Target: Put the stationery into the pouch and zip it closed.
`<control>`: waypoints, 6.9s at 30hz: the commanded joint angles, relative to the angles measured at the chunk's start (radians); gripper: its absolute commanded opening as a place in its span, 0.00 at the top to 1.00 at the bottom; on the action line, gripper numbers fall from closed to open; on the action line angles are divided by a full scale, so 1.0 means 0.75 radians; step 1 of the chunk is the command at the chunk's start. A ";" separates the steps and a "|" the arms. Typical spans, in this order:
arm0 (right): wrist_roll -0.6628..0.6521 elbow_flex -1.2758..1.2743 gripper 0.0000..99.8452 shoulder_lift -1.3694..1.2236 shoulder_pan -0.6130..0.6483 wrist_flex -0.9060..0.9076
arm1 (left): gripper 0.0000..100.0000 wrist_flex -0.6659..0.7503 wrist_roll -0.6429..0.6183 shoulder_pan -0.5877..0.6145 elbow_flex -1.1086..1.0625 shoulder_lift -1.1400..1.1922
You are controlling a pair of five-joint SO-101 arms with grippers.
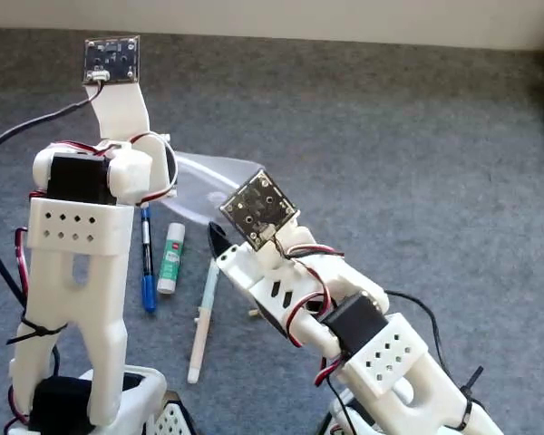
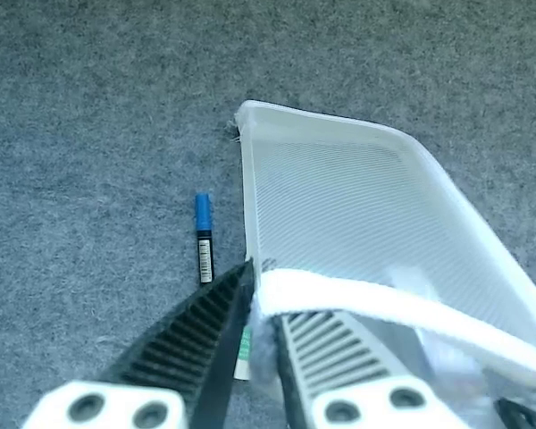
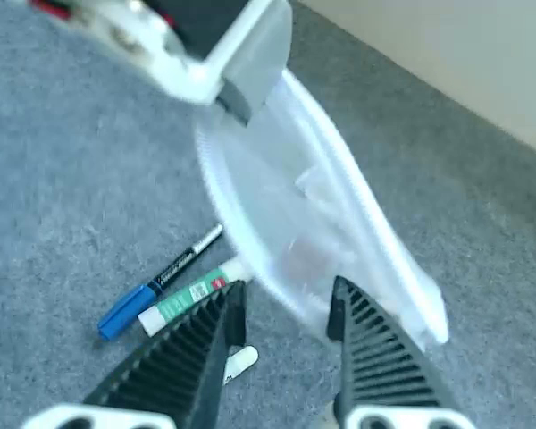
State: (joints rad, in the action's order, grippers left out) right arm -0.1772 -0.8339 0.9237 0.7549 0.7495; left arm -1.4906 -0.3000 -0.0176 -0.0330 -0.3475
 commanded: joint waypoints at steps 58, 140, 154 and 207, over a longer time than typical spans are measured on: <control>1.092 0.195 0.85 -0.596 -0.535 0.740 | 0.99 0.008 -0.016 0.257 -0.019 -0.003; 0.452 -0.304 0.99 -0.085 -0.680 0.109 | 0.99 -0.039 -0.016 0.124 -0.040 -0.001; 0.452 -0.292 0.99 0.437 -0.515 0.271 | 0.99 -0.039 -0.012 0.042 -0.060 -0.001; 0.243 0.138 0.99 0.255 -0.132 -0.807 | 0.99 -0.039 0.098 -0.013 -0.077 -0.001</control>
State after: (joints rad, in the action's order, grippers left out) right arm 0.0176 -0.8017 1.1630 0.6506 0.2616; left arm -1.5244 -0.2371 -0.0161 -0.0944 -0.3552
